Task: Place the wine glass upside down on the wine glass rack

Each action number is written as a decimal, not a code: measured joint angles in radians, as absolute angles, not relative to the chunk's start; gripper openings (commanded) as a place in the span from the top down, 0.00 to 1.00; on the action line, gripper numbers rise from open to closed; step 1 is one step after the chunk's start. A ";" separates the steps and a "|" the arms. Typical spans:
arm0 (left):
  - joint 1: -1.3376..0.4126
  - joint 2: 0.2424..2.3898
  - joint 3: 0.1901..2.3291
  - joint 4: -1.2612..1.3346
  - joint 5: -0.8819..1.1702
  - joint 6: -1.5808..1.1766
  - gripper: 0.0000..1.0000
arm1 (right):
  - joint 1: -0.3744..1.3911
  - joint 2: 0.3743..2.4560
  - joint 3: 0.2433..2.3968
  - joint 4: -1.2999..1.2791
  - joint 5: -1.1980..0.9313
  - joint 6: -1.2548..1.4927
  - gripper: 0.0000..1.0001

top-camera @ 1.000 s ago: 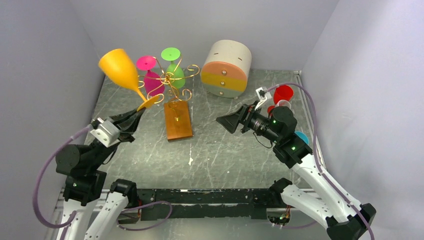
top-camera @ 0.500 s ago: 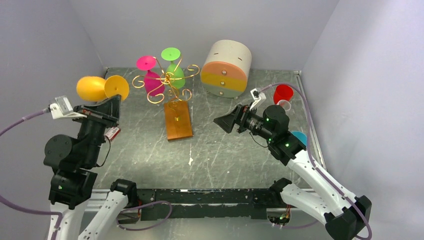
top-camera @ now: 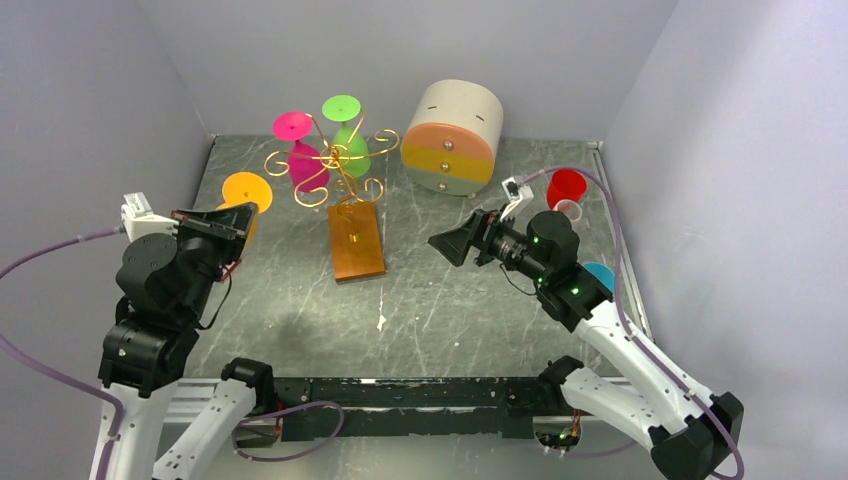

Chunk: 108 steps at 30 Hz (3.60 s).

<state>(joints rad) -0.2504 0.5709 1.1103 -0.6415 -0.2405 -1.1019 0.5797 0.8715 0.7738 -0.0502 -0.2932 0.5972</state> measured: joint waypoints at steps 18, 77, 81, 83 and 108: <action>-0.250 0.689 1.055 -0.567 -0.097 -1.296 0.93 | 0.580 0.841 0.774 -0.058 -0.287 0.597 0.00; -0.240 0.941 1.127 -0.340 -0.094 -1.268 0.93 | 0.580 0.765 0.783 -0.127 -0.263 0.581 0.00; -0.223 0.947 1.127 -0.339 -0.093 -1.268 0.93 | 0.580 0.765 0.784 -0.129 -0.261 0.579 0.00; -0.212 0.947 1.127 -0.337 -0.093 -1.268 0.93 | 0.580 0.765 0.784 -0.132 -0.261 0.578 0.00; -0.139 0.899 1.114 -0.353 -0.085 -1.272 0.92 | 0.580 0.765 0.784 -0.133 -0.257 0.577 0.00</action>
